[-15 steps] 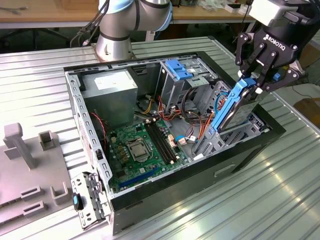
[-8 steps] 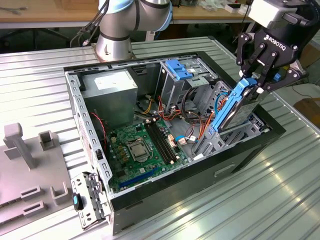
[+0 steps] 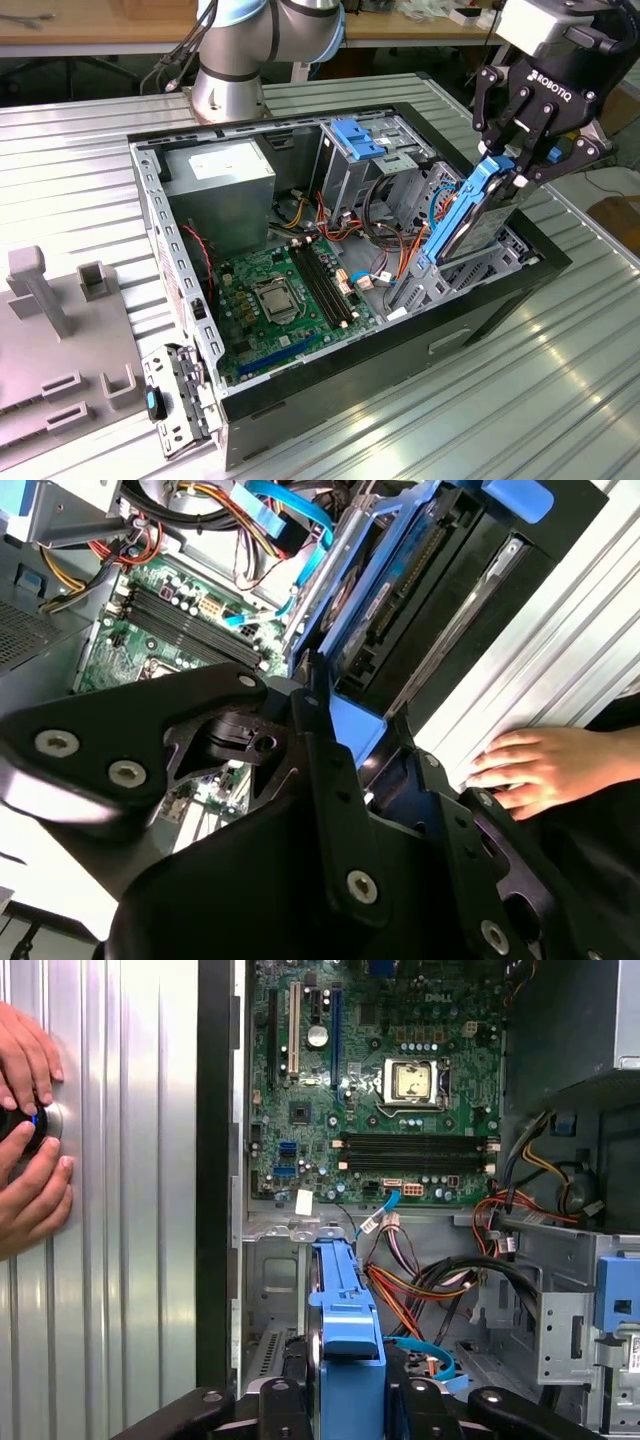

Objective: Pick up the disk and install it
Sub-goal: 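Insert the disk into the insertion slot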

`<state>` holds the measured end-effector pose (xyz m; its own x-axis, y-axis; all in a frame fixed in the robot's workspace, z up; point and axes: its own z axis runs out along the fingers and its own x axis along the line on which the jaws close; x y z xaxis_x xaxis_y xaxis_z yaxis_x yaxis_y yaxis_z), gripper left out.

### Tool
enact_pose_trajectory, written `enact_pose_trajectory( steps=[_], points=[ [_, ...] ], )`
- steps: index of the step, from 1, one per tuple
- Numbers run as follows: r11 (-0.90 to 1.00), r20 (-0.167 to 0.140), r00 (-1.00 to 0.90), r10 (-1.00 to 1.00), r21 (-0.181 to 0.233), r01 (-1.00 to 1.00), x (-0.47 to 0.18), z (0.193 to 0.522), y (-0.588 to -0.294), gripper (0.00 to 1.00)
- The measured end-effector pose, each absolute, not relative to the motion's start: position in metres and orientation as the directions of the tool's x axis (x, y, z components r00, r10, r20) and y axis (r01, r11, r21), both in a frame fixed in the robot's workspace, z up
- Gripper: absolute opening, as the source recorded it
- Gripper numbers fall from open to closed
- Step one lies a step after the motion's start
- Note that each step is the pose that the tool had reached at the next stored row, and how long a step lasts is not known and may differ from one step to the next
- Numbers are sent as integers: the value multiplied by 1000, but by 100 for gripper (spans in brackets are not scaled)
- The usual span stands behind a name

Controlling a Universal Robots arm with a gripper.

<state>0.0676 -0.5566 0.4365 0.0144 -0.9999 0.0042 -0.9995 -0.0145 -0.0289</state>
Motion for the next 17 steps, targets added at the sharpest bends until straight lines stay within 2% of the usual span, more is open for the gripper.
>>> enact_pose_trajectory(
  steps=[7,17],
  points=[
    [-14,3,15,-1000,36,-999,68,437,-557,37],
    [-14,3,15,-1000,49,-999,68,436,-557,37]
  ],
)
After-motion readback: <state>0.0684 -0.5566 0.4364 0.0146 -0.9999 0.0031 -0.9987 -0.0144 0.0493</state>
